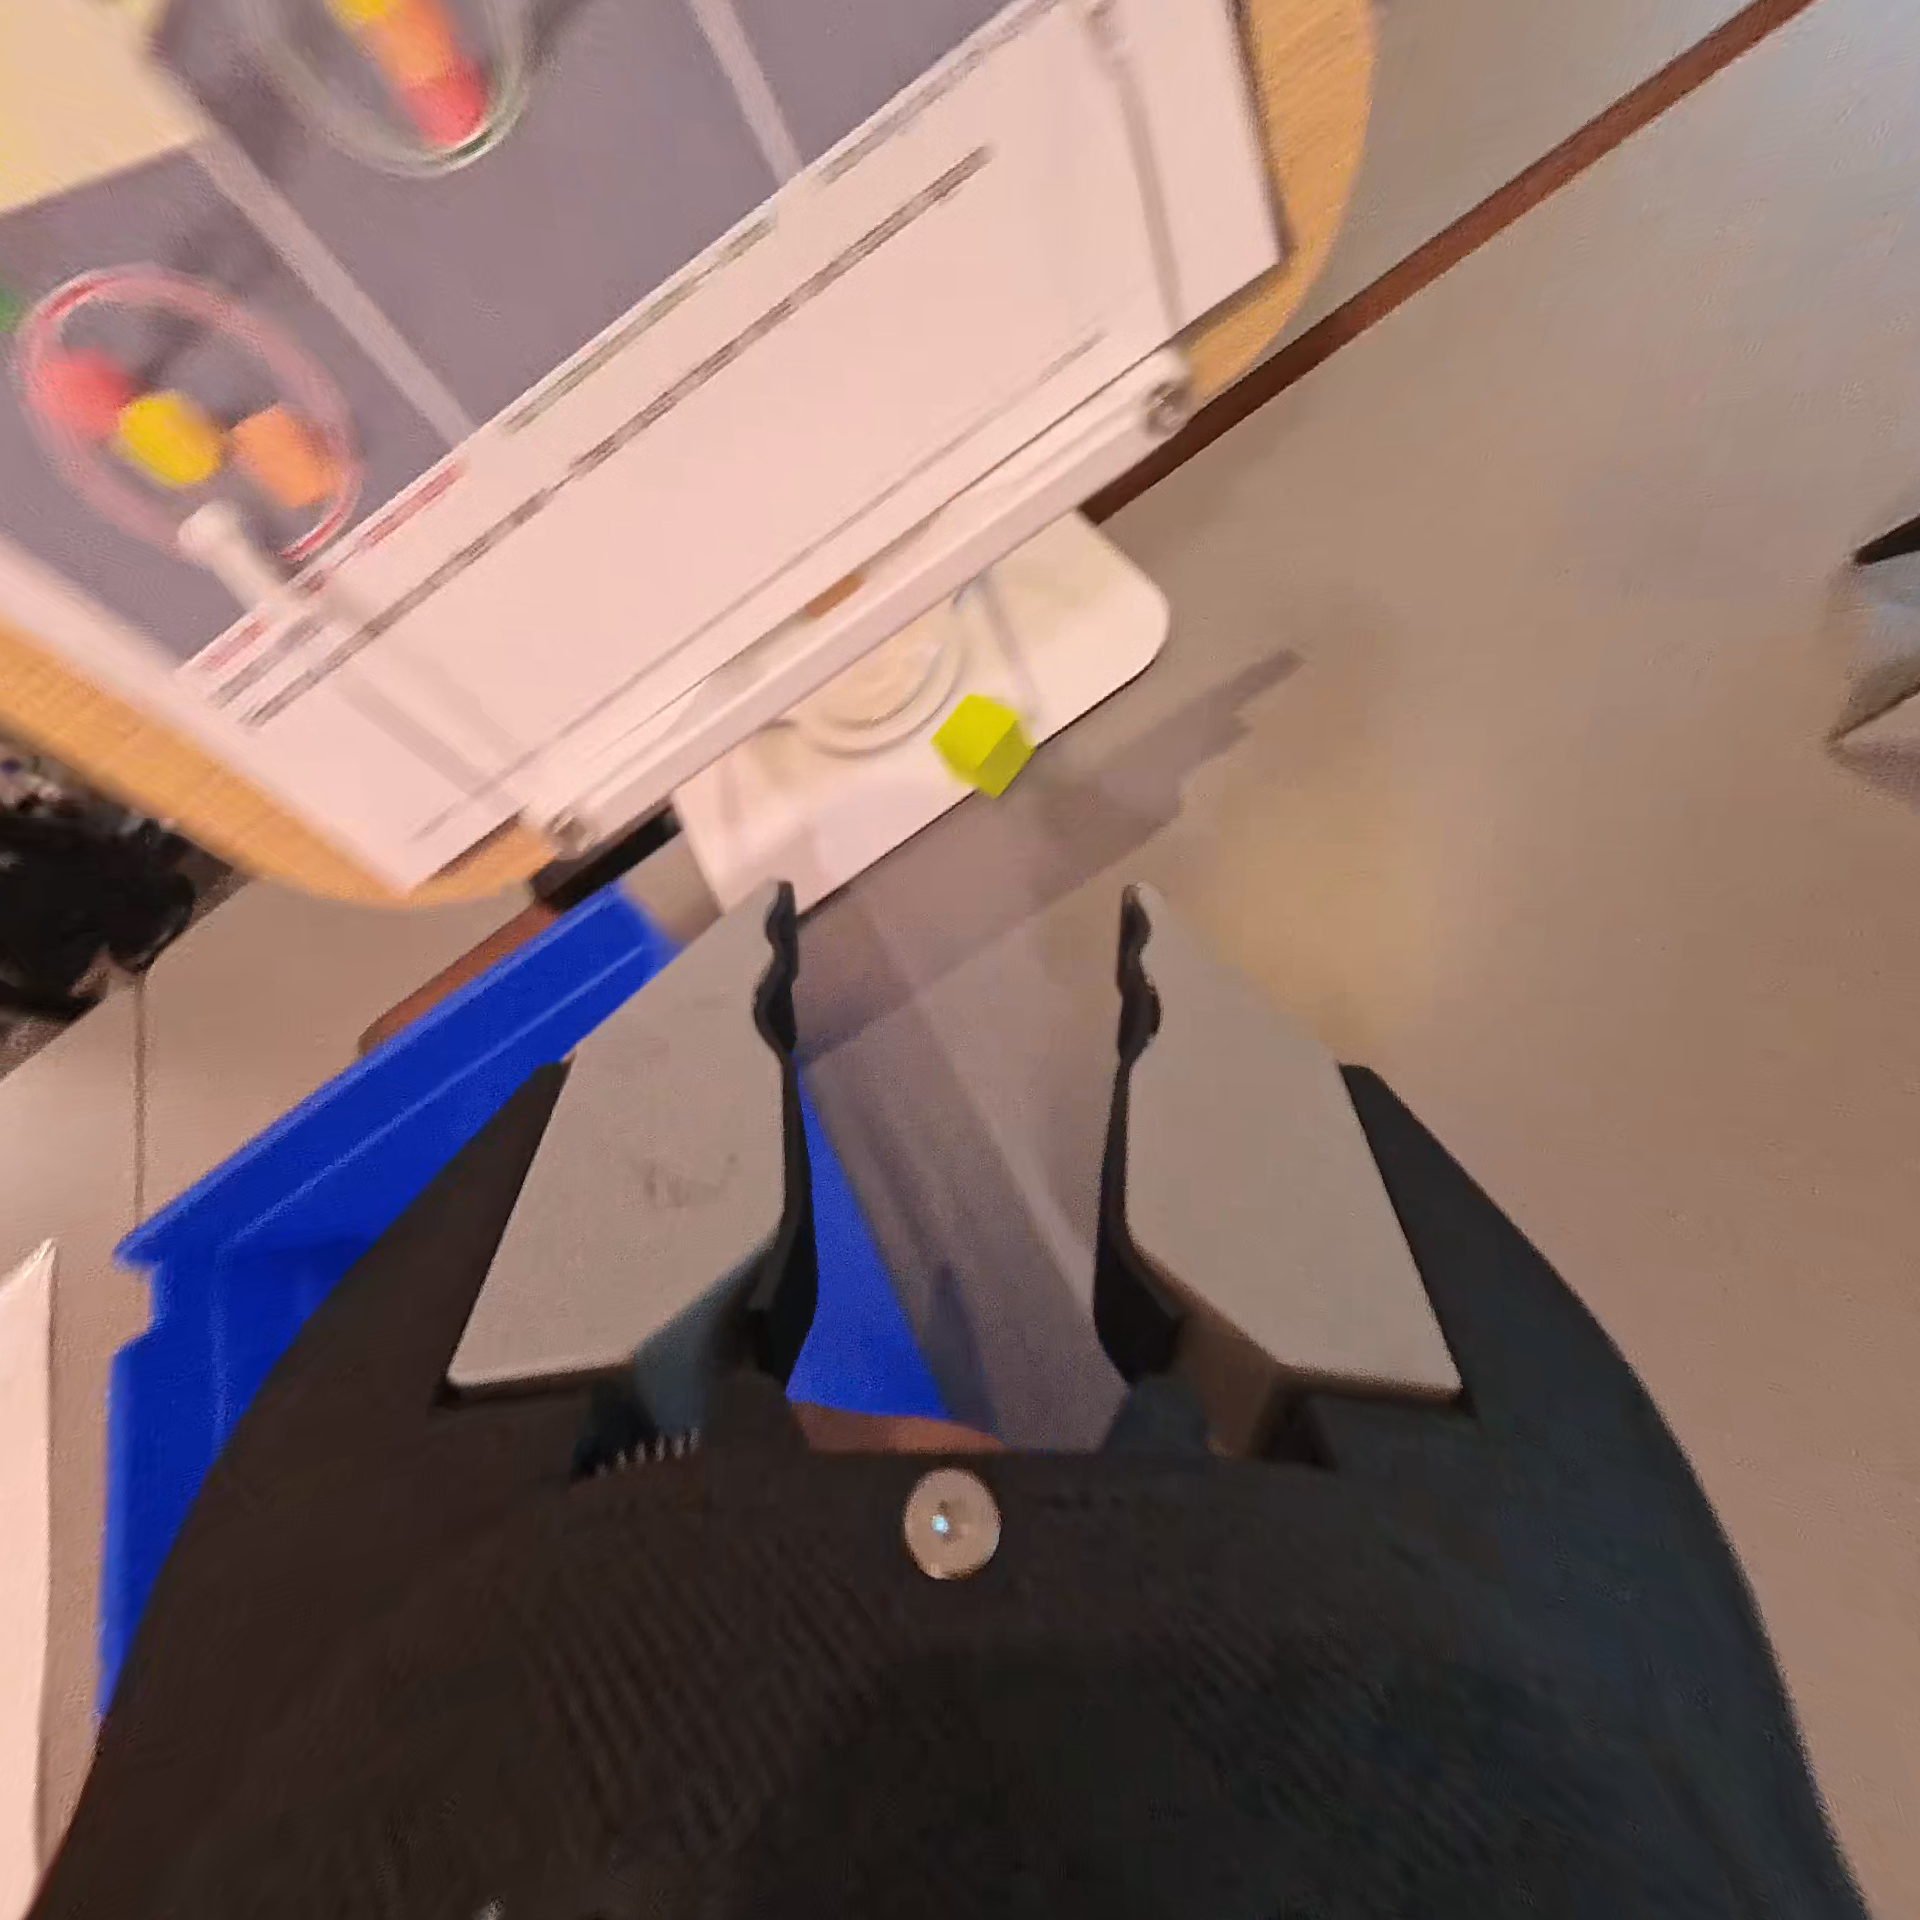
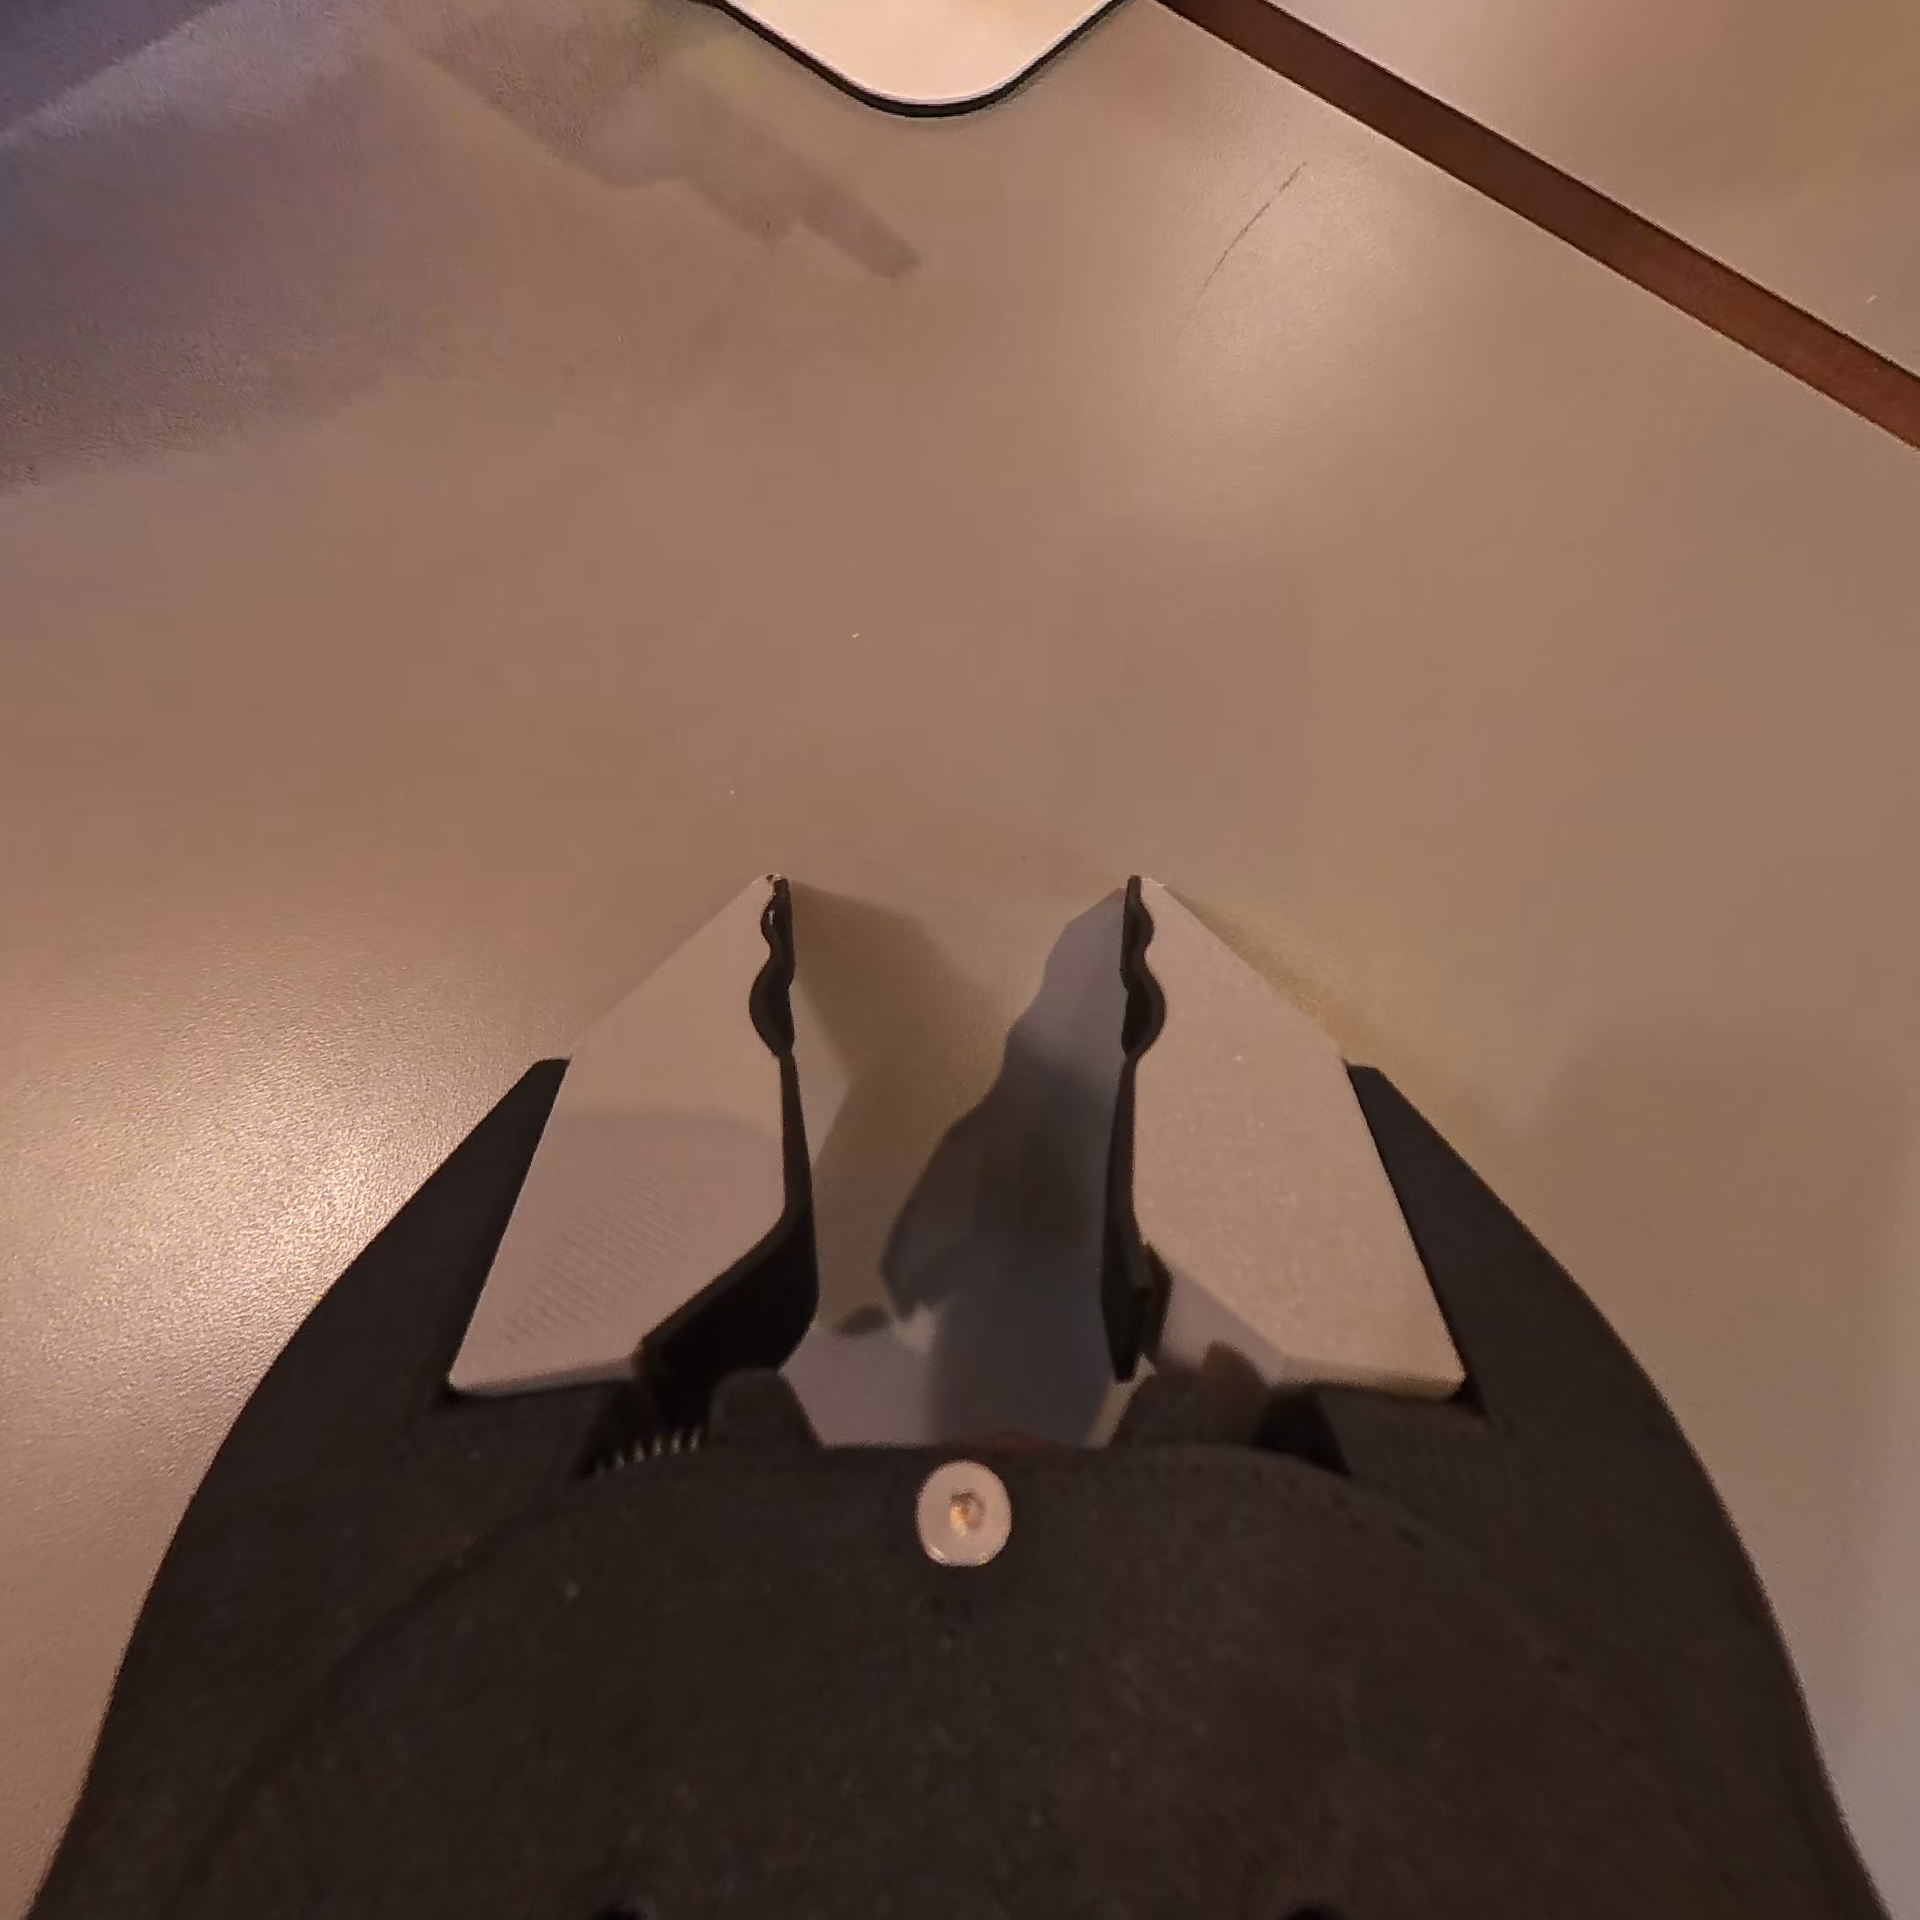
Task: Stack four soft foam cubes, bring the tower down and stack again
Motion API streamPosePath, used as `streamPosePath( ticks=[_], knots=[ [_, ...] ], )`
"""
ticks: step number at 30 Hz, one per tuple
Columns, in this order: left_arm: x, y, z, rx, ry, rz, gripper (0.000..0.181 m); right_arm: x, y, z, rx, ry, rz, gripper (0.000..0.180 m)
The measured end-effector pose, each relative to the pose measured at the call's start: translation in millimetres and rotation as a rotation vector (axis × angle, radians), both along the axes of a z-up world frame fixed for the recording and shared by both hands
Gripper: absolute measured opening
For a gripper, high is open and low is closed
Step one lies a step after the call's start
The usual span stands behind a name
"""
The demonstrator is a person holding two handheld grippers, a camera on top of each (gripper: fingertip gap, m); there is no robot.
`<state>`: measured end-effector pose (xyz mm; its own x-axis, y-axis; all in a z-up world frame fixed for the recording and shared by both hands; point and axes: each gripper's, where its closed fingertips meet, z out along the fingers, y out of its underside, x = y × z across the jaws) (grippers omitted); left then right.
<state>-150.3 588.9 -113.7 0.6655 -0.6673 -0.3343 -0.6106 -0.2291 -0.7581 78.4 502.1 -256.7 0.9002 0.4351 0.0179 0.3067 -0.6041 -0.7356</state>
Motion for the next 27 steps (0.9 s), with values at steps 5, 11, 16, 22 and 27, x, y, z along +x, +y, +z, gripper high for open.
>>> streamPosePath(
  ticks=[5, 11, 16, 22, 27],
  knots=[
    [54.6, 37.3, -37.2, -0.023, -0.037, 0.059, 0.063, -0.4, 0.0, 0.1, 0.0, 0.0, 0.004, 0.062],
    [49.7, 82.1, -83.4, -0.089, -0.275, 0.378, 0.065, -1.6, 0.9, 0.1, 0.0, 0.0, 0.01, 0.062],
    [58.1, 95.7, -103.3, -0.139, -0.31, 0.452, 0.064, -2.5, 1.3, 0.0, 0.0, 0.0, 0.015, 0.062],
    [46.2, 122.1, -131.8, -0.193, -0.275, 0.615, 0.053, -2.7, 0.8, 0.1, 0.0, -0.001, 0.016, 0.063],
    [44.5, 131.1, -136.5, -0.225, -0.26, 0.631, 0.027, -2.9, 0.5, 0.1, 0.0, -0.001, 0.017, 0.062]
  ],
)
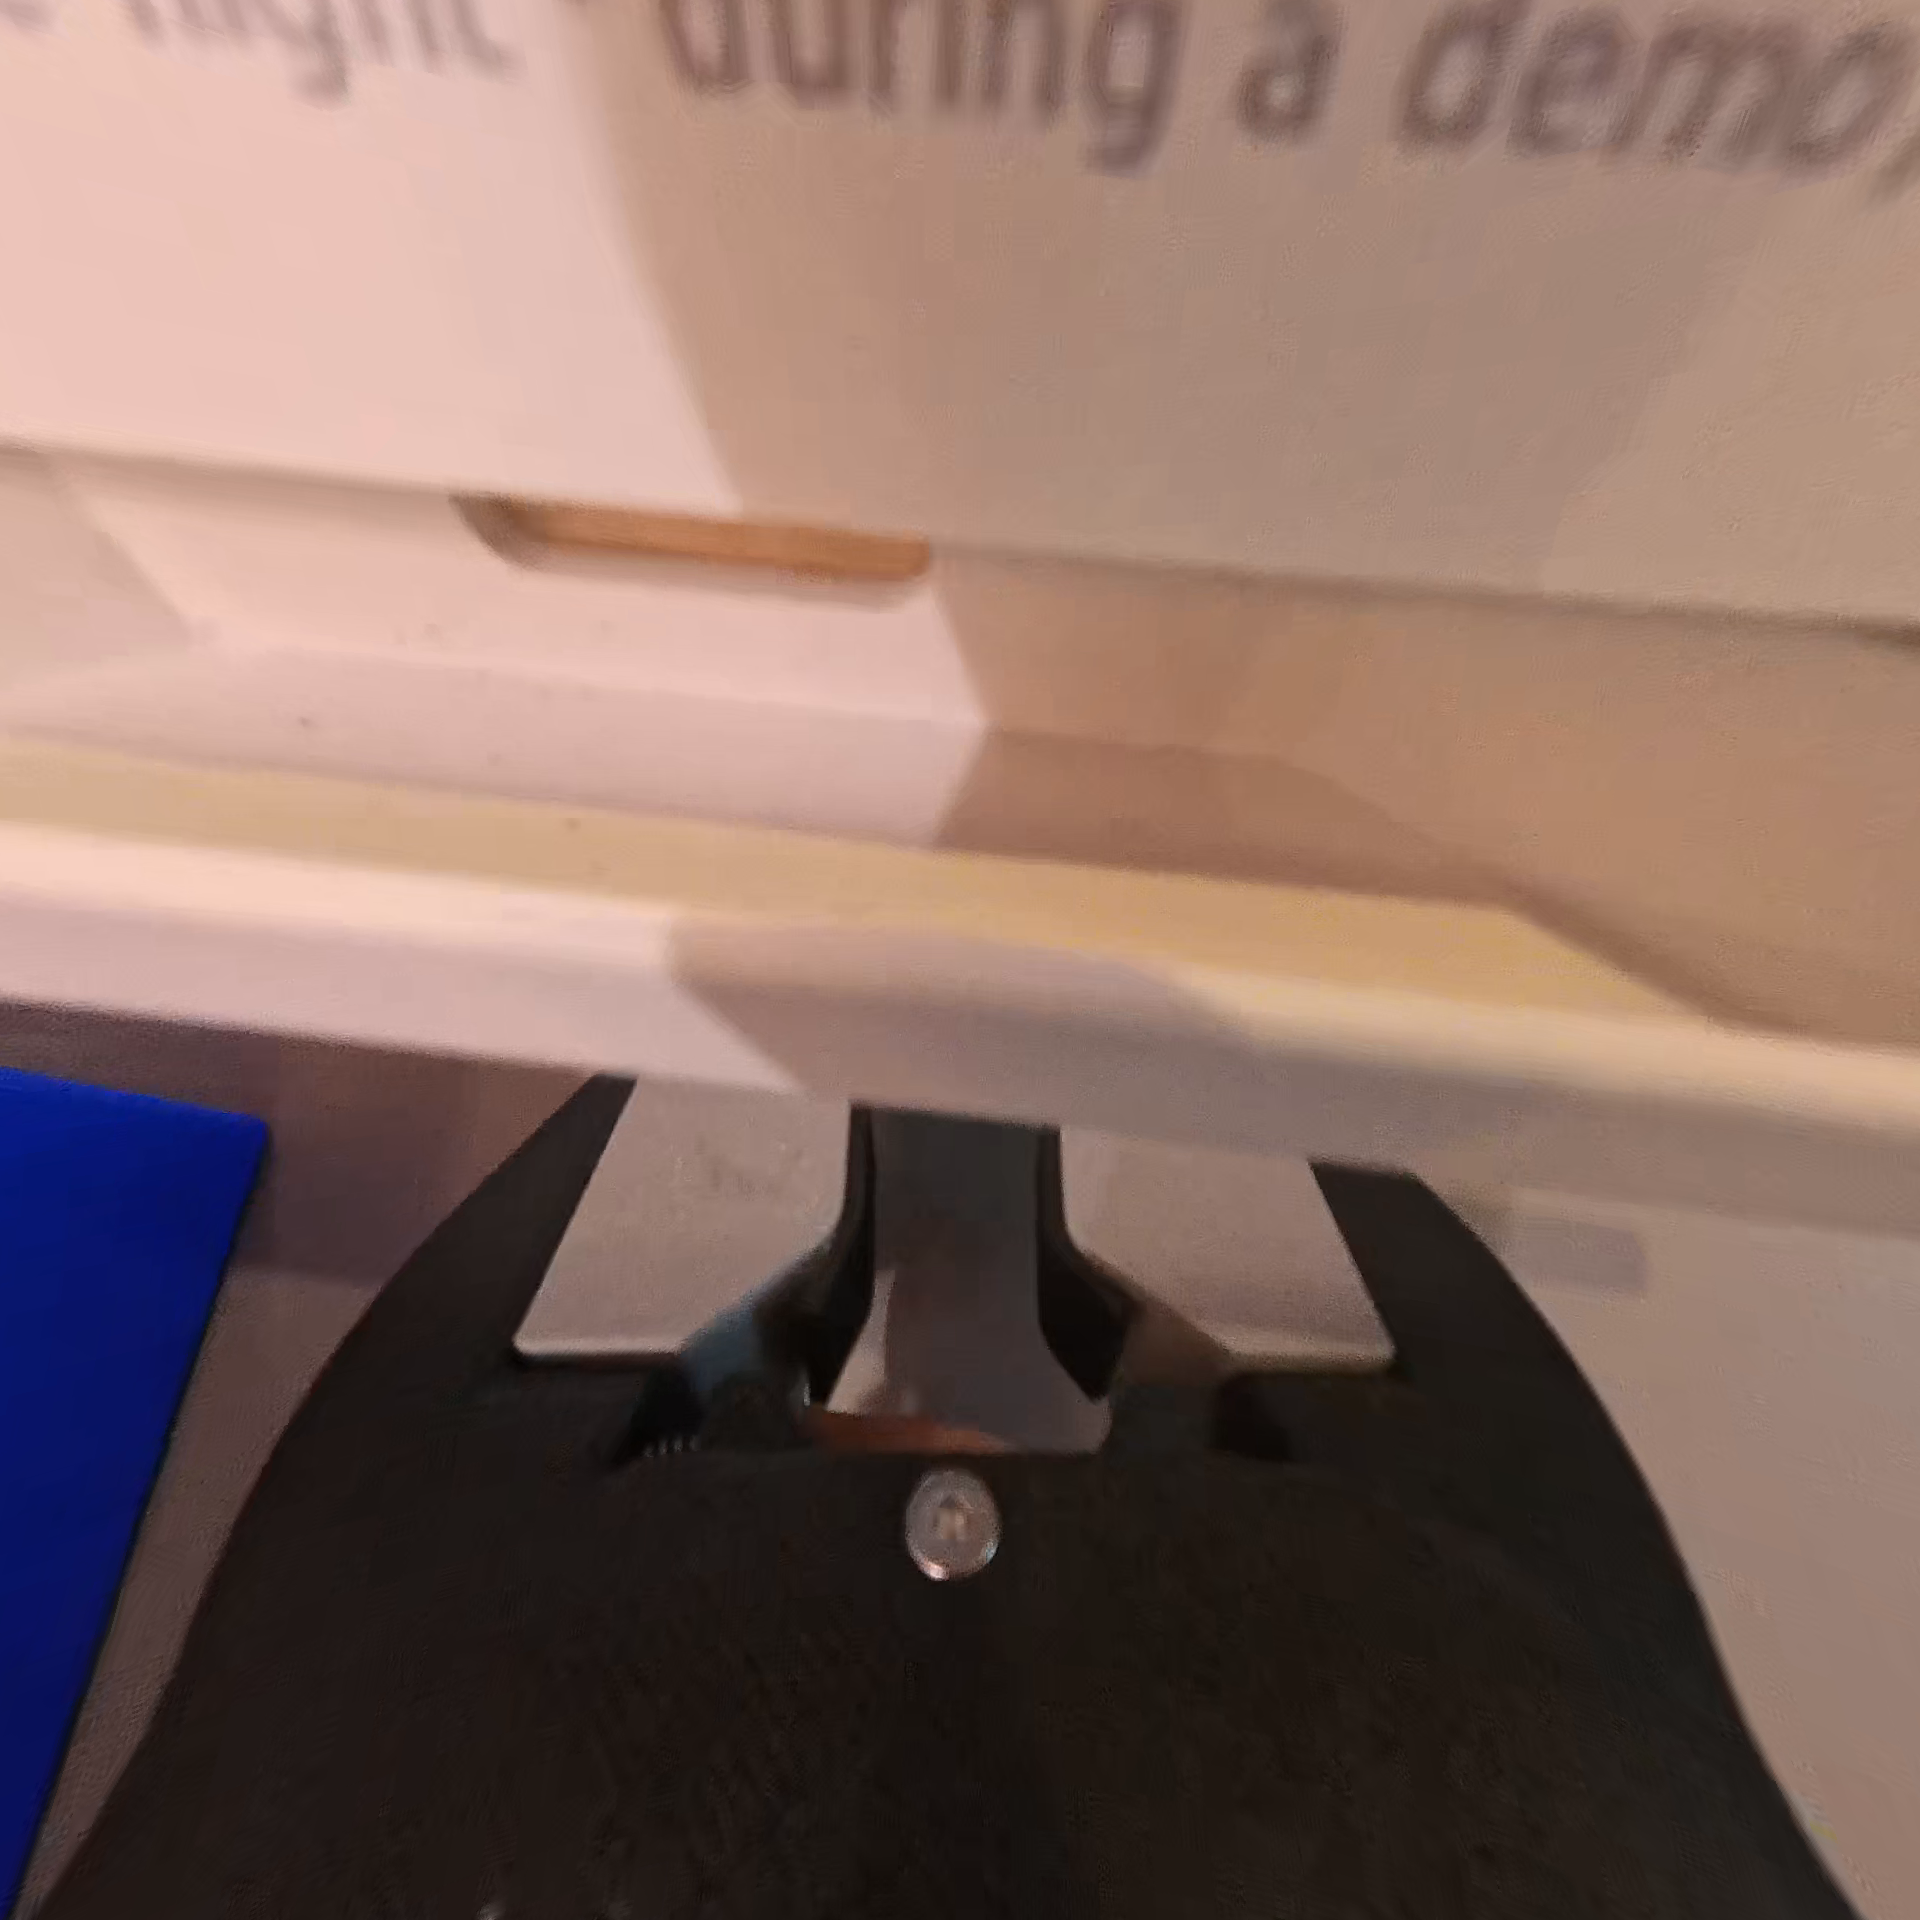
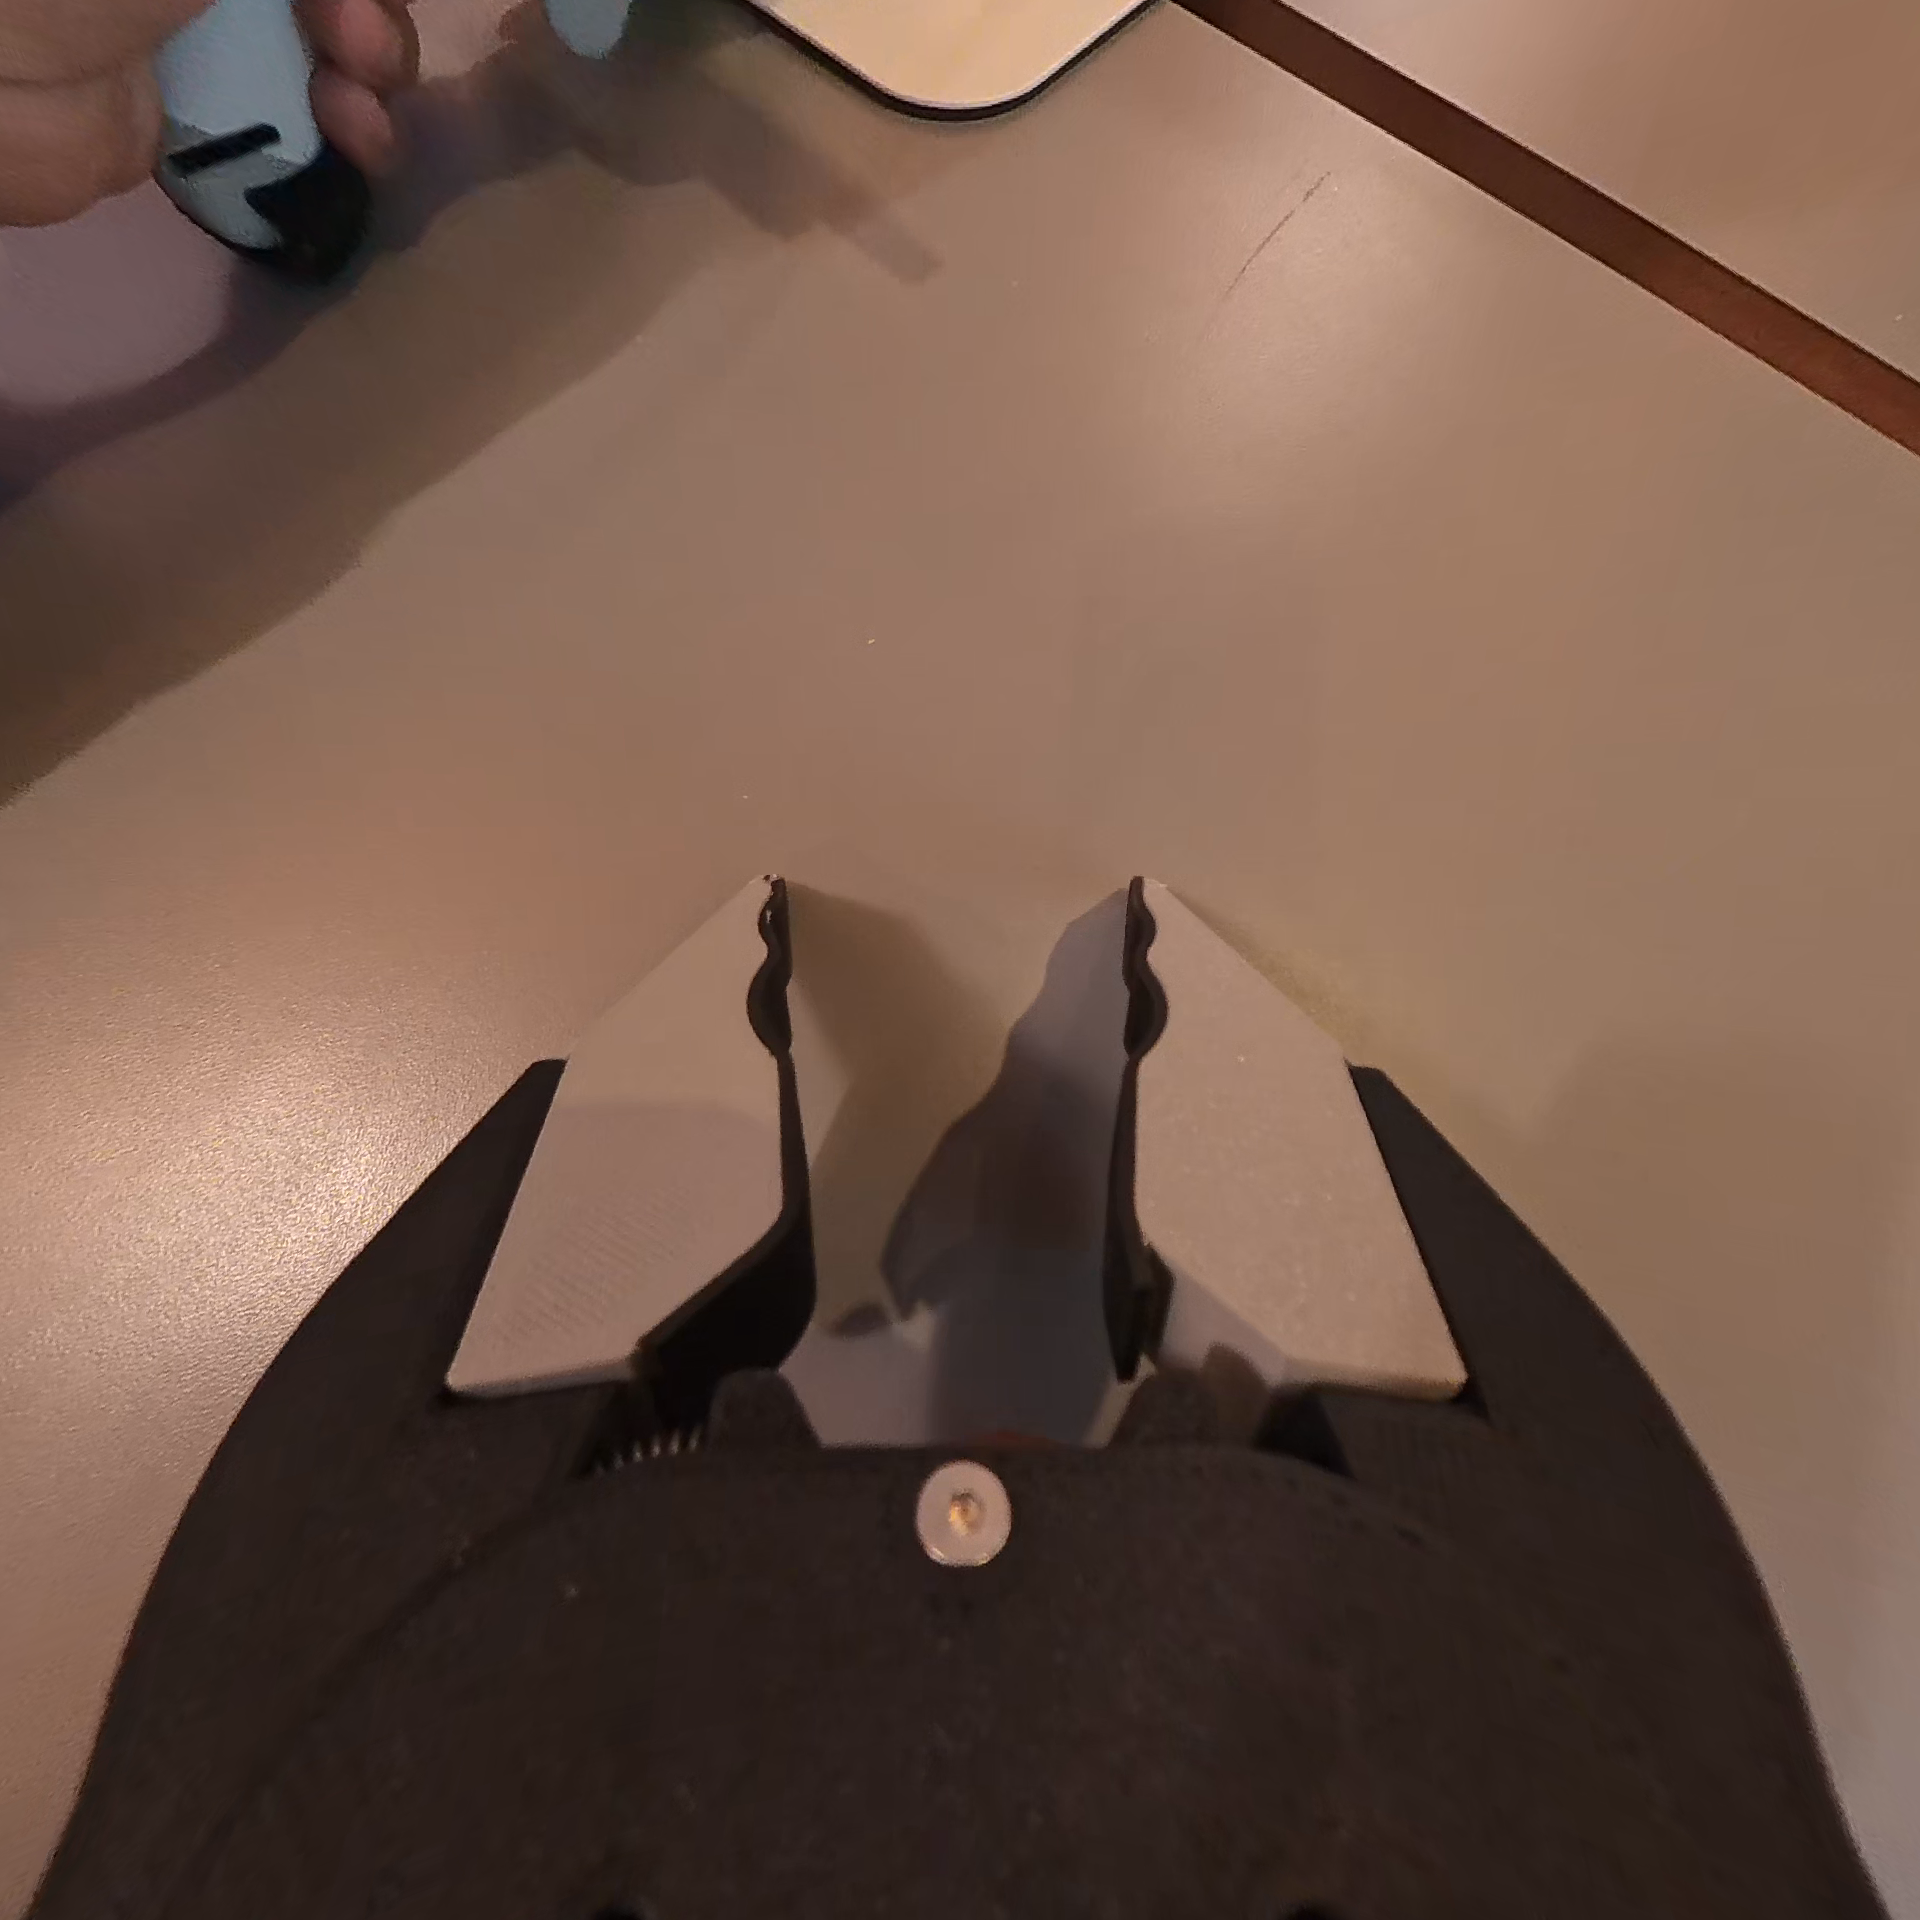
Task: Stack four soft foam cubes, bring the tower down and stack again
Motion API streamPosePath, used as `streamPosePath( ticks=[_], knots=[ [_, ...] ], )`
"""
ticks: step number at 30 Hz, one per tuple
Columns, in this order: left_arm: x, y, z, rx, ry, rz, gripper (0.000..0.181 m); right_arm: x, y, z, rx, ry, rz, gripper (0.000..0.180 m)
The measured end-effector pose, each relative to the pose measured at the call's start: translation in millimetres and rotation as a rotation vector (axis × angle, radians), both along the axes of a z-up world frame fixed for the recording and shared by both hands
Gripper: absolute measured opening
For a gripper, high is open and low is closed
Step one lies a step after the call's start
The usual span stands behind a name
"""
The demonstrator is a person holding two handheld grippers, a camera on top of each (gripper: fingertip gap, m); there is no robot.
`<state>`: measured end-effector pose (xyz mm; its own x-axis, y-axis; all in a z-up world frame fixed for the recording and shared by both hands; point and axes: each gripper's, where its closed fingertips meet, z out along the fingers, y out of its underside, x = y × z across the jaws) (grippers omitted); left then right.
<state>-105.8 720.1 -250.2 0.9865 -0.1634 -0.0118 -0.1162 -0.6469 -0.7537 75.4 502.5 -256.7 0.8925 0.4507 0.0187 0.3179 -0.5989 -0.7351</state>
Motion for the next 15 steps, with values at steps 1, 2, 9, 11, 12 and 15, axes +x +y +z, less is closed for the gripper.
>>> streamPosePath(
  ticks=[1, 2, 9, 11, 12, 15],
  knots=[
    [-1.5, -2.9, 1.4, 0.009, 0.005, -0.006, 0.027, -0.1, -0.3, 0.0, 0.0, 0.0, 0.0, 0.062],
    [-3.9, -6.5, 5.0, 0.034, 0.003, -0.007, 0.027, -0.3, -0.6, 0.0, 0.0, 0.0, 0.001, 0.062],
    [-26.3, -62.5, 107.7, 0.398, -0.236, -0.008, 0.027, -2.7, -1.2, 0.1, 0.001, -0.001, 0.008, 0.061],
    [-39.4, -98.8, 182.0, 0.589, -0.341, -0.022, 0.028, -4.0, -1.3, 0.1, 0.001, -0.001, 0.012, 0.061],
    [-53.4, -118.2, 220.2, 0.695, -0.355, -0.003, 0.028, -4.4, -1.3, 0.1, 0.001, -0.002, 0.014, 0.061],
    [-110.1, -164.1, 307.4, 0.936, -0.303, 0.106, 0.028, -4.8, -1.5, 0.0, 0.001, -0.001, 0.014, 0.06]
  ],
)
